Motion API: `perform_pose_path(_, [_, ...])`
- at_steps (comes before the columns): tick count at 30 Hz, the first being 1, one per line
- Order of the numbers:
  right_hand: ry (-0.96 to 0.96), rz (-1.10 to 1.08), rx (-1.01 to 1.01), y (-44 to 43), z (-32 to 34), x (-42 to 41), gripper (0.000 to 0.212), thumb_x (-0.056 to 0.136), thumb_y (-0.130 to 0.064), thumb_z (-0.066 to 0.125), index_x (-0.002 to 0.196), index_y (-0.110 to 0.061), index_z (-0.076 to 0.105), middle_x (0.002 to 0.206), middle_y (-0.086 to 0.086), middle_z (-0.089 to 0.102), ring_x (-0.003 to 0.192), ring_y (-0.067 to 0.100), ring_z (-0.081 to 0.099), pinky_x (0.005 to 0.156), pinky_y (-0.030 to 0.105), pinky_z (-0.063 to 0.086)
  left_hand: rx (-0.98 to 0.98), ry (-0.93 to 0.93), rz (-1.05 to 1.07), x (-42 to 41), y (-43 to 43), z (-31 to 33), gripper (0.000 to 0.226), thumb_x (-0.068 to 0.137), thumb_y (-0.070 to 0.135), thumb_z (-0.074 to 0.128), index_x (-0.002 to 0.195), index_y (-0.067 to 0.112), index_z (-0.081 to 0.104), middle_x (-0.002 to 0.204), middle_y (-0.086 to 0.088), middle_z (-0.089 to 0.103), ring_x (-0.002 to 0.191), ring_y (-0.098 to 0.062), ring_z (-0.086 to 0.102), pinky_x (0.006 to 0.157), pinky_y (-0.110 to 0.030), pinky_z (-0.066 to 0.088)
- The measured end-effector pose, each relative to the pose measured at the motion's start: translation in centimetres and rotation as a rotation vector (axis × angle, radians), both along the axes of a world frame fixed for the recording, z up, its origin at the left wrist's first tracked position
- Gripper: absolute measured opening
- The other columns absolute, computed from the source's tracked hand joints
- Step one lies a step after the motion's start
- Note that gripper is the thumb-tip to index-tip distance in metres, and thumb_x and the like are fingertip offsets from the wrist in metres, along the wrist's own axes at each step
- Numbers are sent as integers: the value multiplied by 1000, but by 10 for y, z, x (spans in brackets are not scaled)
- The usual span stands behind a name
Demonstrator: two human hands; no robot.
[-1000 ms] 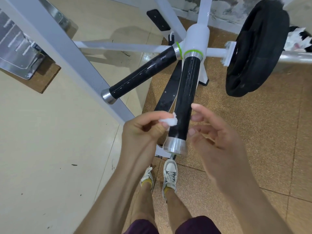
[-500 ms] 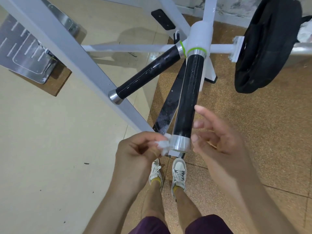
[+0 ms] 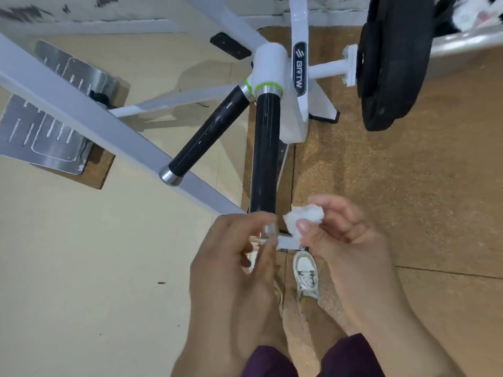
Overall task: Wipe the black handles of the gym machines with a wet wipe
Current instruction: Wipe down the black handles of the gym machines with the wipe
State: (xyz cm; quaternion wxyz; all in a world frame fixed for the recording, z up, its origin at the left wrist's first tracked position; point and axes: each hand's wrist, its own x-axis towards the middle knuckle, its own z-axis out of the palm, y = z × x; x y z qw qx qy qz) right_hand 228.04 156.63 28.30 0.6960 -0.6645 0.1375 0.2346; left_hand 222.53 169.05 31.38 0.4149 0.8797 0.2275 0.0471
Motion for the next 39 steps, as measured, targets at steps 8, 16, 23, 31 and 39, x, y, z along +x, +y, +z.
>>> perform_pose_path(8, [-38,-97,37,34,-4,-26,23,81,-28,64,100,-37,71,98,-16,74,97,1,68,87,22,52,185,272,-147,19,4,-7,24,98,42,26,111,44,46,74,14,66,71,-4,59,59,-20,47])
perform_pose_path(16, [40,-276,80,51,-15,6,18,85,-11,67,86,-28,73,83,-6,76,81,5,71,77,23,56,52,279,-108,31,18,-19,30,99,44,28,113,46,55,78,8,68,80,0,55,66,-19,43])
perform_pose_path(23, [128,-323,166,52,-19,9,20,82,-7,70,76,-26,74,75,-6,75,76,6,71,69,17,53,-35,234,-61,33,13,-21,25,99,43,33,97,62,49,86,18,65,84,4,57,70,-15,44])
perform_pose_path(31, [61,-225,137,42,-18,-3,10,74,-24,73,76,-33,76,79,-4,74,79,14,68,76,28,54,-55,251,-76,41,26,-21,55,93,28,54,140,47,32,82,25,66,83,6,59,70,-10,45])
perform_pose_path(39, [-57,-192,50,42,-17,-4,23,82,-6,69,84,-28,75,85,-4,75,82,11,70,75,29,55,-41,267,-140,44,32,-20,59,92,24,56,135,58,34,87,24,65,82,1,60,67,-10,44])
